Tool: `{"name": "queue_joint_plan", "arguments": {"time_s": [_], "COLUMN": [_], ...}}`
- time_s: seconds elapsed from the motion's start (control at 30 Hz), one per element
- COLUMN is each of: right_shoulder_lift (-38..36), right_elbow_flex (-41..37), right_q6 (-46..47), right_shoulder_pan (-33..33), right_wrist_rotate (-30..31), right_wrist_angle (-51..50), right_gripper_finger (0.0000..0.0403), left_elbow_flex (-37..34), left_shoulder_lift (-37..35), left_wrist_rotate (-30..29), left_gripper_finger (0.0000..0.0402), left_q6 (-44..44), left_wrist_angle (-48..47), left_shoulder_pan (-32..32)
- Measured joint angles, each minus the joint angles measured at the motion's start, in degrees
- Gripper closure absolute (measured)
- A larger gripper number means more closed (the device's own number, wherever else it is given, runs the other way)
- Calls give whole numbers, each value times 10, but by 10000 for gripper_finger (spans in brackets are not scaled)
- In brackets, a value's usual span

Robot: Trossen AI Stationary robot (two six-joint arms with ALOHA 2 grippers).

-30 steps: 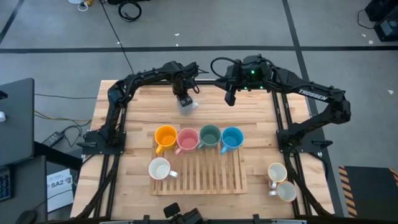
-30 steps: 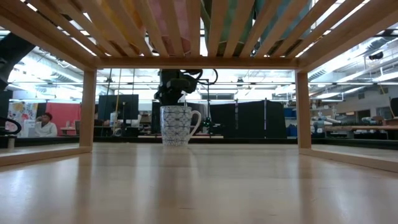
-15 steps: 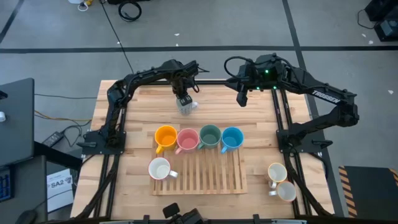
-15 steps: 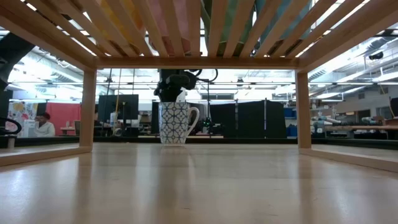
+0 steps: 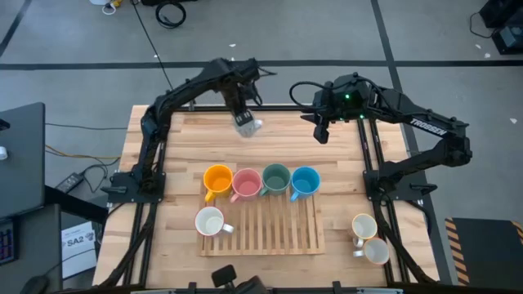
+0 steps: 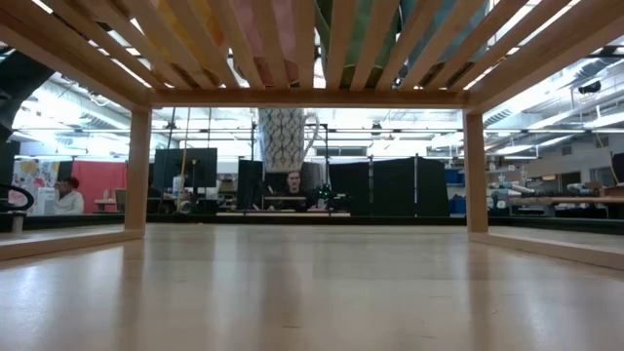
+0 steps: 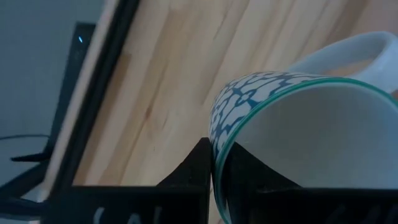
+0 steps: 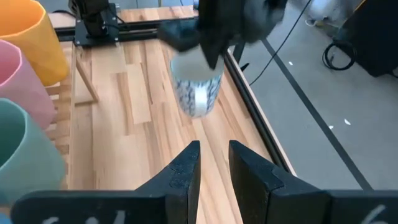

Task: Place coffee mugs
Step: Put the blue patterned mug on the shelf

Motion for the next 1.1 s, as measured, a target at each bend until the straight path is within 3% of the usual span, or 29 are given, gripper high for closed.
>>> {"name": "queue_joint_plan", "arguments": {"time_s": [0.17, 0.27, 0.57, 0.93, 1.1], "right_shoulder_lift": [0, 0, 0, 0, 4], "right_elbow_flex": [0, 0, 0, 0, 0], "right_q6": [2, 4, 24, 41, 83], "right_shoulder_pan": [0, 0, 0, 1, 1], "right_wrist_rotate": [0, 0, -1, -2, -32], "right_wrist_angle": [-11, -11, -11, -11, -5], "right_gripper_finger": [313, 313, 313, 313, 313], "left_elbow_flex": [90, 79, 83, 83, 83], "left_shoulder_lift": [-1, -22, -48, -95, -112], "left_wrist_rotate": [-5, -16, -24, -24, -25], "left_gripper_finger": [374, 374, 374, 374, 374], "left_q6": [-4, -5, -4, -5, -6], "left_wrist_angle": [-25, 6, -22, -26, -30], "left_shoulder_pan": [0, -6, -36, -114, -152]}}
